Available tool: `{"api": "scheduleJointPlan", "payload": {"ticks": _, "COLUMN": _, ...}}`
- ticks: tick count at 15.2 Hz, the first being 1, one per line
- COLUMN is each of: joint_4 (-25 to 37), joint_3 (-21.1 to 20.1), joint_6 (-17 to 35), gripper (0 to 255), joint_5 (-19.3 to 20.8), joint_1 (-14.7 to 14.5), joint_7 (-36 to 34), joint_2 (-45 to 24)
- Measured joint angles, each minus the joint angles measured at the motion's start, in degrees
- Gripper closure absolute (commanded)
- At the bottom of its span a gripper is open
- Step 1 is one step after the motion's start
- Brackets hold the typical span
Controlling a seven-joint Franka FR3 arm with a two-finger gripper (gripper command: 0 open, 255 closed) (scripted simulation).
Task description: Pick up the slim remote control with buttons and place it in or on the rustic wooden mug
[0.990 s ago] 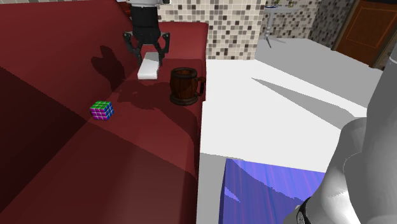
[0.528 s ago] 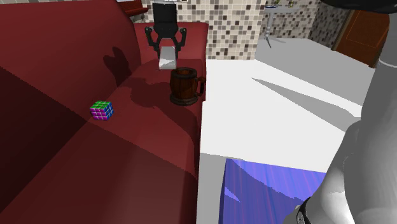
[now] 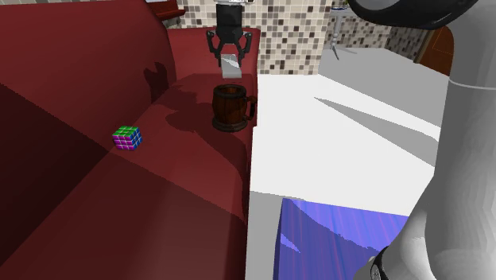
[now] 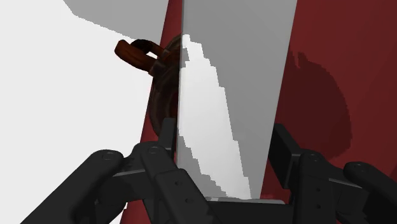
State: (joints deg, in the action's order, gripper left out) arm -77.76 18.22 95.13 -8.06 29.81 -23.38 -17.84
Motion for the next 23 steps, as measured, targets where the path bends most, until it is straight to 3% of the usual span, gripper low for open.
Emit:
{"api": "scheduleJointPlan", "payload": {"ticks": 13, "joint_4": -9.86, "joint_3": -0.12, "joint_6": 9.69, "gripper": 255, "joint_5": -0.19, "joint_1": -0.33, "joint_7": 1.05, "joint_2": 0.07}}
{"api": "scheduleJointPlan", "payload": {"ticks": 19, "joint_4": -10.46, "joint_3": -0.12, "joint_6": 10.17, "gripper": 255, "joint_5": -0.16, "joint_1": -0.38, "joint_7": 1.08, "joint_2": 0.23}}
{"api": "scheduleJointPlan", "payload": {"ticks": 20, "joint_4": -10.47, "joint_3": -0.12, "joint_6": 10.18, "gripper": 0, "joint_5": -0.16, "joint_1": -0.38, "joint_7": 1.08, "joint_2": 0.23}}
{"api": "scheduleJointPlan", "payload": {"ticks": 23, "joint_4": -10.46, "joint_3": -0.12, "joint_6": 10.18, "gripper": 0, "joint_5": -0.16, "joint_1": -0.38, "joint_7": 1.08, "joint_2": 0.23}}
